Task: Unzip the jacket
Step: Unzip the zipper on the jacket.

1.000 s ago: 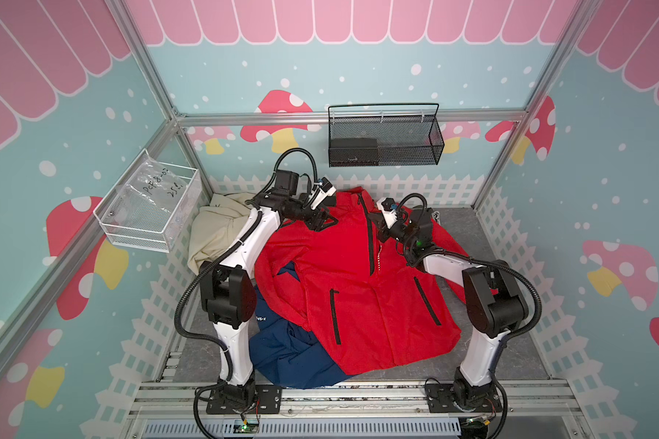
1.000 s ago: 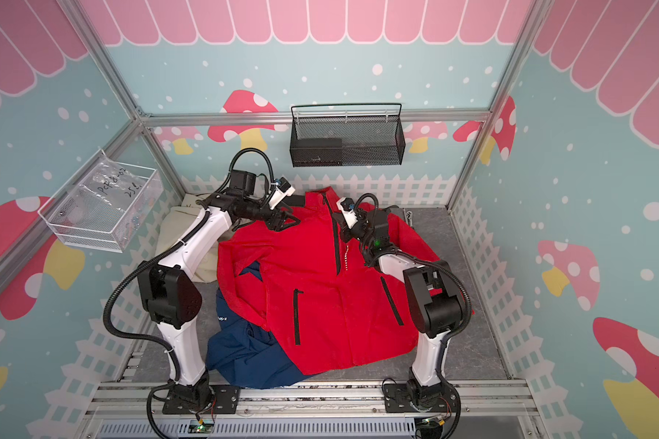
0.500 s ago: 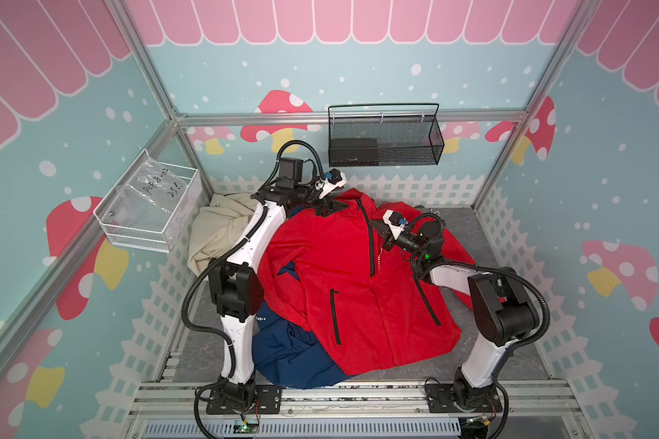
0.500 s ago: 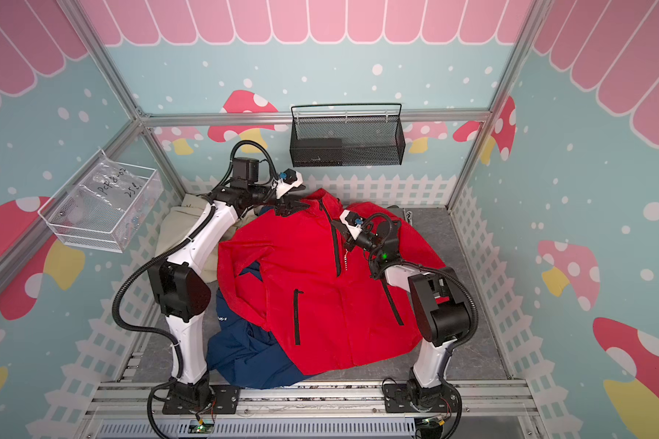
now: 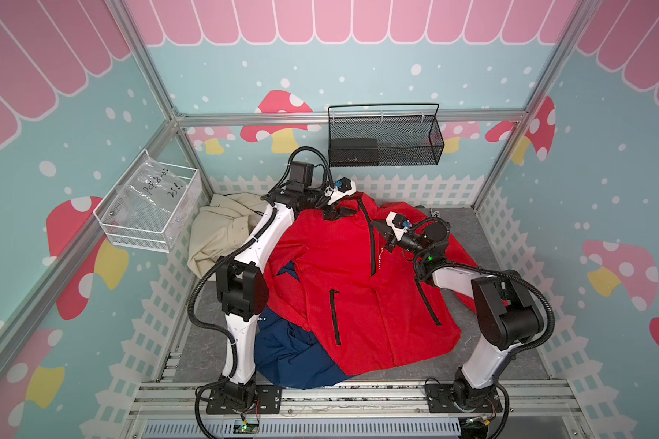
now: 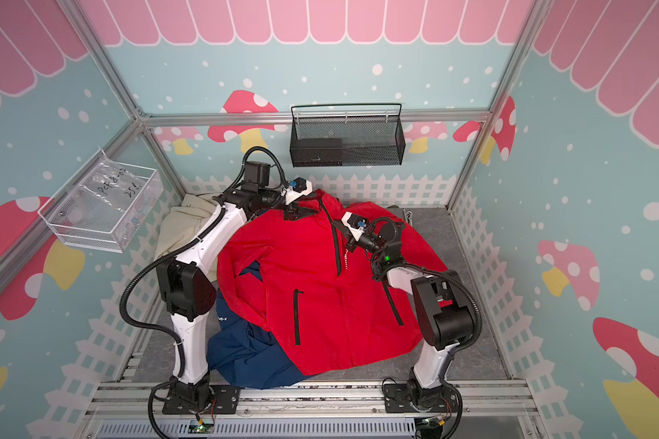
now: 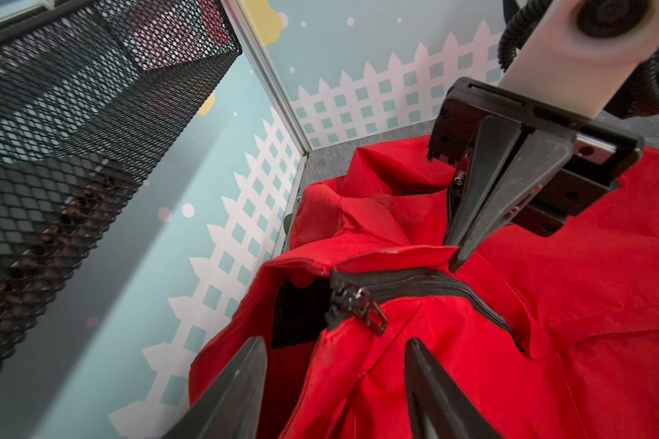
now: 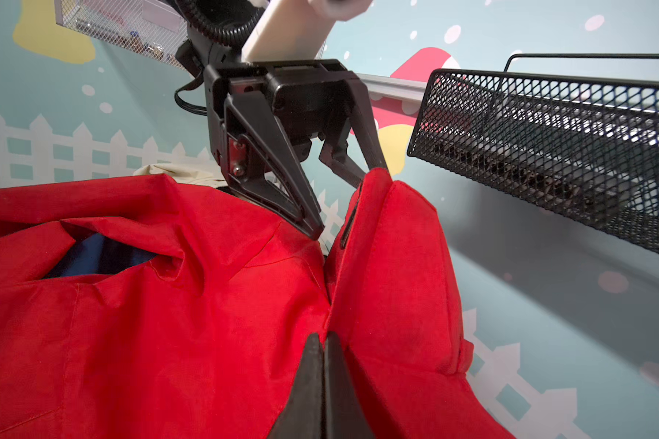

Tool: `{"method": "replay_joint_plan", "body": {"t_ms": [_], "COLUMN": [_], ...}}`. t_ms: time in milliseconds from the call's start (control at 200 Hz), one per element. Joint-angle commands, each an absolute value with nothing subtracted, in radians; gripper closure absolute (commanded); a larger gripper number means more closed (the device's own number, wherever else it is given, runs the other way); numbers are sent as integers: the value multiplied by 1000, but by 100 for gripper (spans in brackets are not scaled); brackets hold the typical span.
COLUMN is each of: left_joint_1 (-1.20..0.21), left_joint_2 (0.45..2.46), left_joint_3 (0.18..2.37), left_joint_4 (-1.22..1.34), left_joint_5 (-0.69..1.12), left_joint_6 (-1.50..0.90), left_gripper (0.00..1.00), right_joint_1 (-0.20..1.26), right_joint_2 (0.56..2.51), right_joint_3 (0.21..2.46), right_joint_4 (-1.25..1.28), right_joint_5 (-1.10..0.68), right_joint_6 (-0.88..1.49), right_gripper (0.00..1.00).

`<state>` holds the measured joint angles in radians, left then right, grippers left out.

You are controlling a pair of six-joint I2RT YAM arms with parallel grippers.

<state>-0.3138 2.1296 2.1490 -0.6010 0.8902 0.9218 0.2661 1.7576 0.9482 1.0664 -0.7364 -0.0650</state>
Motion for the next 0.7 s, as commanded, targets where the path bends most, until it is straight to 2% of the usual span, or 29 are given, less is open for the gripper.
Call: {"method": "replay_joint_plan", "body": {"t_ms": [0,275,375,631,691], "left_joint_1": [-318,-334,-338,-337,-337], "left_joint_2": [2155,2169,2170,2168,2164], "left_joint_3": [2148,2147,2149,2198,2212], "left_joint_4": [-620,-637,-638,-635,-635], "left_joint_5": [898,874,875,846,815], "left_joint_6": [965,971,973,929,921], "left_gripper": [42,45,52,97,100], "right_joint_1": [253,245,242,218,203], "right_joint_2": [1710,1716,1721,1761,1782], "right_joint_3": [936,937,937,936,942], "right_joint_4": [1173,1201,1217,1309,1348], "right_joint_5": [-773,-776,-779,-809,-828], "right_joint_6": [-58,-36,-18,110,188], "right_gripper": [100,100,100,100,100]}}
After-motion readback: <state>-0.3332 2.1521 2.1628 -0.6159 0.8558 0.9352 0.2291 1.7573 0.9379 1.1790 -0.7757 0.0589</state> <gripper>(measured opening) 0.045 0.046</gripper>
